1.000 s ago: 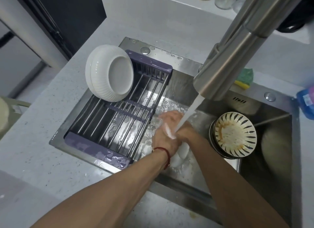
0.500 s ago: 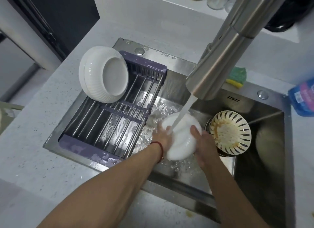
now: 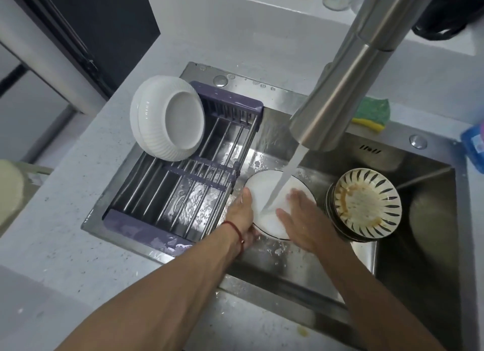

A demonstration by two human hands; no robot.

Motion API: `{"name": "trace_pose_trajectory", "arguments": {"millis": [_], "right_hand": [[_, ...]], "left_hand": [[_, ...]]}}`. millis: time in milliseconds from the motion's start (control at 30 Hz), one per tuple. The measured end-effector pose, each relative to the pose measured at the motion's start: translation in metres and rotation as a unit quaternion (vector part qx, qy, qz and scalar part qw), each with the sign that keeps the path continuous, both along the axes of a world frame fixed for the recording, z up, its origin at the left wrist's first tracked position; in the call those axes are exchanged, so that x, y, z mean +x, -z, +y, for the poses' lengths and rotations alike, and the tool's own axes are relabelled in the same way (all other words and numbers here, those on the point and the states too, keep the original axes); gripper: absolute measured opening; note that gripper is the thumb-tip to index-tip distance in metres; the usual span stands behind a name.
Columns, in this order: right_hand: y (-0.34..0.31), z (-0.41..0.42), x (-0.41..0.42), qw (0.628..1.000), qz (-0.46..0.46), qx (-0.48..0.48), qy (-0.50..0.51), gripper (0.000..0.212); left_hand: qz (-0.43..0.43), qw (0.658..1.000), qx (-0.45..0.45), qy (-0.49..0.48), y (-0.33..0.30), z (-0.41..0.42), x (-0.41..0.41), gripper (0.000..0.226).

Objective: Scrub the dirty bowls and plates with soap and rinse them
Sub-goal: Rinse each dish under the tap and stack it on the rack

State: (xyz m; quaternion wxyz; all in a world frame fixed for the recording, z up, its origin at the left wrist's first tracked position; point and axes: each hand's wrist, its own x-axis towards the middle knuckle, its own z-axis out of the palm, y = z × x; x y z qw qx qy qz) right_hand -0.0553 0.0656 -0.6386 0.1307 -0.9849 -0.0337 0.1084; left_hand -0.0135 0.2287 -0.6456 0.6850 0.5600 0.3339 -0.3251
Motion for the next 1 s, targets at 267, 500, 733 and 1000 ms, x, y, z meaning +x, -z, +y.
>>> {"name": "trace_pose_trajectory", "arguments": {"millis": [267, 500, 733, 1000], "right_hand": [[-0.032, 0.055, 0.007, 0.959, 0.187, 0.203, -0.070, 0.048], [-0.005, 0.025, 0.013, 0.985, 0.130, -0.095, 0.057, 0.072], [-0.021, 0.021, -0.006, 0.956, 0.139, 0.193, -0.171, 0.054], [0.000, 0.021, 0.025, 0.996, 0.083, -0.022, -0.022, 0.080]], "left_hand": [[0.042, 0.995, -0.083, -0.038, 0.006, 0.005, 0.006, 0.081], [0.038, 0.995, -0.064, -0.066, 0.020, -0.021, -0.016, 0.118], [0.031, 0.995, -0.067, -0.065, 0.003, 0.001, 0.009, 0.092], [0.041, 0.996, -0.059, -0.057, 0.005, -0.015, -0.007, 0.100]]}}
